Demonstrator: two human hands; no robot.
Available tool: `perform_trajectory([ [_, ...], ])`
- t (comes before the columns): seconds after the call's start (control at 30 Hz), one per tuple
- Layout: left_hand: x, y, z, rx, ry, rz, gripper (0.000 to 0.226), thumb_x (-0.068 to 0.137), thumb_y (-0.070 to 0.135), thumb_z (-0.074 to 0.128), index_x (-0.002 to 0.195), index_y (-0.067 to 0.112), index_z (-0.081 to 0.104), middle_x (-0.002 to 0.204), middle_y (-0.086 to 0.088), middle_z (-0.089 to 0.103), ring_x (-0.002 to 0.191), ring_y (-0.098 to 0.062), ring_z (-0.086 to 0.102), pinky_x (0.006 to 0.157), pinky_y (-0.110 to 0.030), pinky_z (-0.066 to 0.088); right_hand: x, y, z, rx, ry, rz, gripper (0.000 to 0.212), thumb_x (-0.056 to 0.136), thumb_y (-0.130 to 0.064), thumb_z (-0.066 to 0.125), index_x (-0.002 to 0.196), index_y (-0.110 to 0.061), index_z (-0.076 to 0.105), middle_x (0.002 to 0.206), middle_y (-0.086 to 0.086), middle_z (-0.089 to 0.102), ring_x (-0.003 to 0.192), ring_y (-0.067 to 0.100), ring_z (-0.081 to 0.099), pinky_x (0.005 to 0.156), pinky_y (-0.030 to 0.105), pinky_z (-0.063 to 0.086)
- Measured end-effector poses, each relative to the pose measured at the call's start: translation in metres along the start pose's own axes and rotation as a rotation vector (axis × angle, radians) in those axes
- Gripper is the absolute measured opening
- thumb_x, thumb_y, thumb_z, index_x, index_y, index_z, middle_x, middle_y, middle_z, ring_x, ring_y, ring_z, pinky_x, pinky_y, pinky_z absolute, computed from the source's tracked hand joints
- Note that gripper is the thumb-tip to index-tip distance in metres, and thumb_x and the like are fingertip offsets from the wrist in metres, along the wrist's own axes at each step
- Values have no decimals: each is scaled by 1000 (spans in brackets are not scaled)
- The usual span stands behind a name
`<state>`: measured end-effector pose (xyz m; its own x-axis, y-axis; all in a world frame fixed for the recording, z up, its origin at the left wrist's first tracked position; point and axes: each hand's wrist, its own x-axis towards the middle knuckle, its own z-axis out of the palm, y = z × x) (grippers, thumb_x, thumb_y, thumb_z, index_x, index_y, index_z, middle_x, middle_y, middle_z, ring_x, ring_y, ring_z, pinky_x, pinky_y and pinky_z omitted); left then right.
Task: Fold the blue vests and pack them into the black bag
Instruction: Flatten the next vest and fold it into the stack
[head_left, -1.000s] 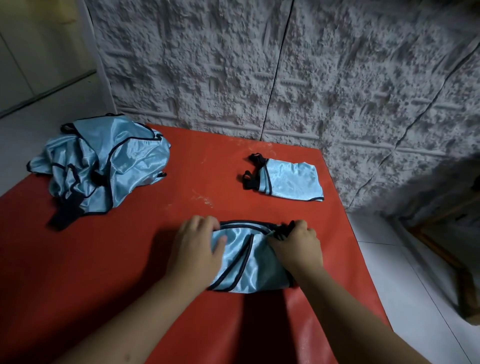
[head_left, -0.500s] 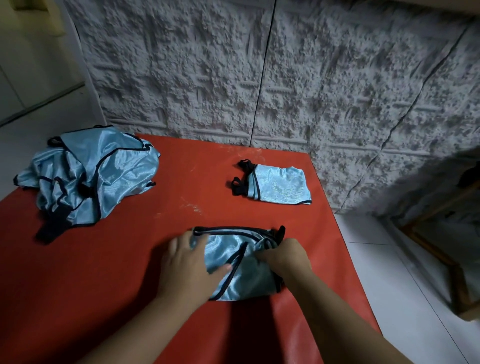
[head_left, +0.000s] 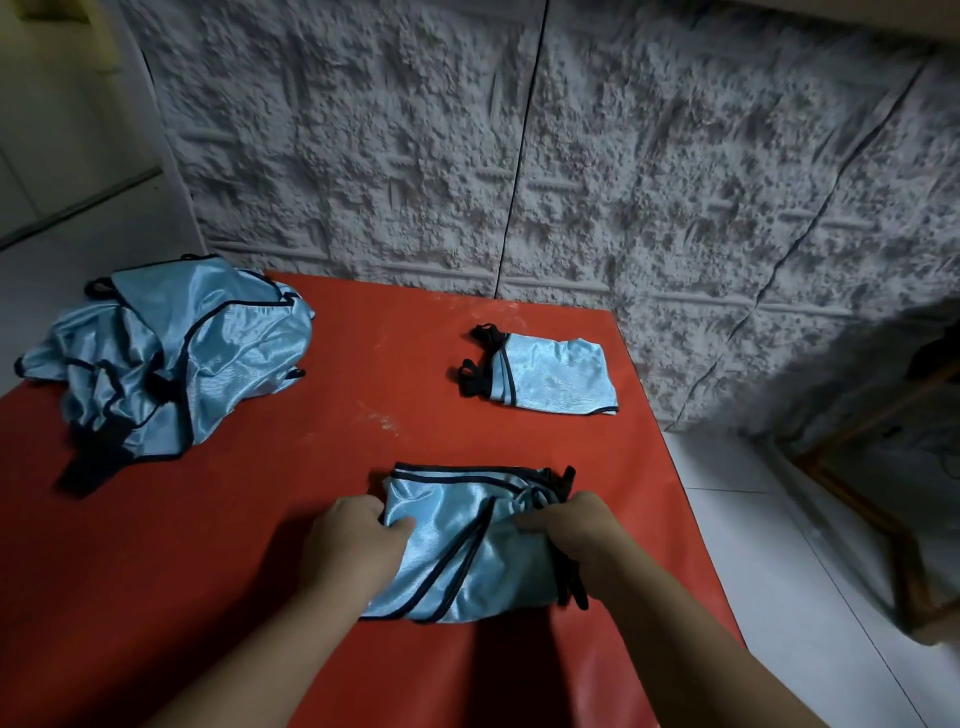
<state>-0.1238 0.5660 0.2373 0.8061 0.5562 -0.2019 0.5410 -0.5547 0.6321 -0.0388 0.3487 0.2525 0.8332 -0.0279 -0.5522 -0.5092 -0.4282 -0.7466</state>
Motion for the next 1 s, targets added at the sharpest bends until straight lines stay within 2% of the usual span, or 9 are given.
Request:
perform_trajectory([
  [0.1, 0, 2, 1, -54, -63, -20, 40, 80, 33, 76, 56, 11, 53, 52, 1, 56, 52, -20, 55, 48, -28, 34, -1, -1, -8, 65, -19, 30, 28, 67, -10, 89, 87, 4, 76, 81, 16, 77, 76, 33, 76, 70, 39, 64],
  [0.23, 3, 4, 5, -185, -137, -33, 25, 74, 23, 82, 64, 12, 62, 62, 0, 66, 62, -21, 64, 57, -31, 47, -8, -2, -19, 82, -107, 22, 23, 74, -13, 82, 89, 4, 76, 84, 18, 77, 80, 34, 76, 82, 48, 63],
  [0.33, 8, 4, 4, -226, -111, 88, 24, 74, 22, 84, 82, 25, 62, 72, 4, 71, 70, -16, 69, 70, -40, 56, -10, 1, -31, 104, -152, -27, 12, 80, -2, 74, 90, 6, 76, 87, 22, 76, 86, 40, 75, 85, 51, 61],
  [0.4, 12, 7, -1, -210, -117, 212, 28, 77, 23, 81, 91, 32, 58, 73, 8, 73, 67, -7, 69, 69, -41, 57, -9, -1, -39, 137, -147, -82, 12, 78, 3, 75, 89, 6, 77, 88, 24, 76, 88, 44, 73, 86, 57, 59],
  [0.53, 33, 31, -10, -340, -168, 273, 32, 84, 13, 79, 101, 32, 59, 85, 4, 75, 74, -9, 73, 71, -42, 60, 7, -29, -59, 202, -138, -161, 17, 76, 5, 76, 93, 6, 76, 92, 27, 75, 90, 48, 72, 86, 59, 58],
  [0.63, 62, 70, -8, -398, -151, 336, 33, 87, 10, 77, 110, 25, 59, 94, 0, 75, 82, -13, 73, 71, -35, 58, 30, -64, -84, 231, -89, -248, 19, 78, 5, 76, 97, 6, 75, 93, 25, 76, 87, 44, 74, 86, 54, 60],
  [0.73, 103, 113, 8, -470, -105, 376, 32, 88, 5, 74, 112, 15, 55, 95, -10, 74, 86, -26, 73, 76, -45, 58, 71, -100, -106, 221, -2, -307, 18, 78, 3, 78, 95, 6, 74, 90, 23, 76, 83, 40, 75, 82, 51, 62],
  [0.83, 152, 150, 32, -536, -78, 373, 36, 88, 4, 74, 111, 19, 51, 99, -18, 71, 89, -36, 71, 78, -50, 59, 121, -126, -116, 176, 119, -344, 20, 73, -3, 84, 91, 2, 76, 89, 22, 76, 83, 41, 75, 78, 54, 62],
  [1.0, 217, 182, 74, -488, -77, 357, 39, 84, 7, 78, 107, 20, 49, 97, -13, 68, 89, -35, 70, 81, -53, 59, 199, -136, -118, -3, 278, -305, 27, 71, -19, 90, 91, -6, 76, 89, 14, 76, 80, 31, 74, 76, 44, 64],
])
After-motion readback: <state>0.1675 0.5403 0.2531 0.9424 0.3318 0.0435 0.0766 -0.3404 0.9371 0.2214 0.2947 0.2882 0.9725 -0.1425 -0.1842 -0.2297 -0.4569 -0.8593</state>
